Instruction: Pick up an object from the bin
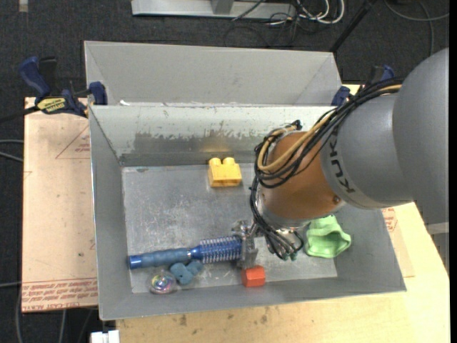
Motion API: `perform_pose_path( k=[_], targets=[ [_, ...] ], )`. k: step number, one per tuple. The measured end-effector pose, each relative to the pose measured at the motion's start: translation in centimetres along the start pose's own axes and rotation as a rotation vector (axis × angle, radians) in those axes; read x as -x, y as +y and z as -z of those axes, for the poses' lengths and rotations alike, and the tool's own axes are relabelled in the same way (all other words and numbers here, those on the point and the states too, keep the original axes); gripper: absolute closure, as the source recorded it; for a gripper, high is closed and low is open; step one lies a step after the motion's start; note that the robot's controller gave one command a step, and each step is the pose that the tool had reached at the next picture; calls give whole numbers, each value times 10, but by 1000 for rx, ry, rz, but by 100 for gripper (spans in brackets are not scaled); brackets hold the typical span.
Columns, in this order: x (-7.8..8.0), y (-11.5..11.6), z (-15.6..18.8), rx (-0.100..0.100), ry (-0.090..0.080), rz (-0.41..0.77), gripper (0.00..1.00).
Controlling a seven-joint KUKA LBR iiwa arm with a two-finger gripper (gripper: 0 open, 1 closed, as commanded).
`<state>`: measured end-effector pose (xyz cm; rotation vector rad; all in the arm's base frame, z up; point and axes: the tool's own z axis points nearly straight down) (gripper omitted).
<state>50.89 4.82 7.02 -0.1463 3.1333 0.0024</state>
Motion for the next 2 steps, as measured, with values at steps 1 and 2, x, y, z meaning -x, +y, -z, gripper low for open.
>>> perform_pose_path(
  k=[1, 2],
  targets=[
    [9, -17, 128, -2, -5, -20, 100],
    [-1, -42, 194, -2, -2, 220, 100]
  ],
)
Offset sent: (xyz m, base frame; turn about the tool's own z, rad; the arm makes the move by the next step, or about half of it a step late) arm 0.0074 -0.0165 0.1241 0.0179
